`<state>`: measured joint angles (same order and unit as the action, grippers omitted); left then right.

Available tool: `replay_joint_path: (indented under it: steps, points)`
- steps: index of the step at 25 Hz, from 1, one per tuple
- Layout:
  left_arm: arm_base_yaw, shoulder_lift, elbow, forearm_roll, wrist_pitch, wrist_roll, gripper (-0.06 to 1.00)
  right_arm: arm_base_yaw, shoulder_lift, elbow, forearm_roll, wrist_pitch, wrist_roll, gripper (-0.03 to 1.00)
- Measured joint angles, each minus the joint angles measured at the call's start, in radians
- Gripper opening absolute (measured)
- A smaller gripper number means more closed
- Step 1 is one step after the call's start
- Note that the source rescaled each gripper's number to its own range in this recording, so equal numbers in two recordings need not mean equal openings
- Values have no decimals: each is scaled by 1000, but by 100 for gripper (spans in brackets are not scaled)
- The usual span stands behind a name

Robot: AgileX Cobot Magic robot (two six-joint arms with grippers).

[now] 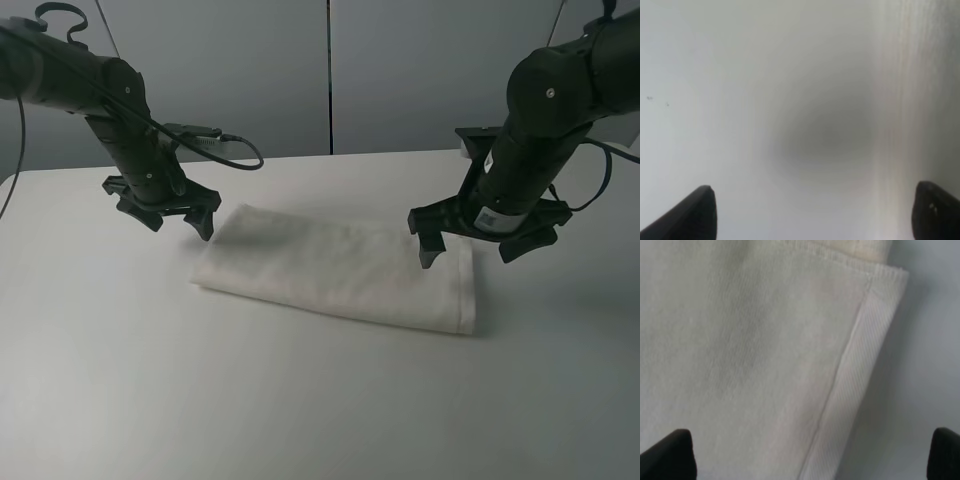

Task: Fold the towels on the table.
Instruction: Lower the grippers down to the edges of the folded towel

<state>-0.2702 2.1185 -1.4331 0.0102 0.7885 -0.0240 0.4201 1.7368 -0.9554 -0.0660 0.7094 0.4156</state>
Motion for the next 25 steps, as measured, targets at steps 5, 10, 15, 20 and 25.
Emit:
replay_joint_path:
  steps: [5, 10, 15, 20, 25]
  points:
    - [0, 23, -8, -10, -4, 5, 99, 0, 0, 0, 0, 0, -10, 100]
    - [0, 44, -18, -29, -15, 24, 99, 0, 0, 0, 3, 0, -16, 100]
    - [0, 75, -26, -62, -22, 50, 99, 0, 0, 0, 3, 0, -30, 100]
    - [0, 85, -31, -66, -22, 54, 99, 0, 0, 0, 5, 0, -32, 100]
    - [0, 87, -31, -24, -11, 12, 99, 0, 12, -2, 27, 0, -32, 100]
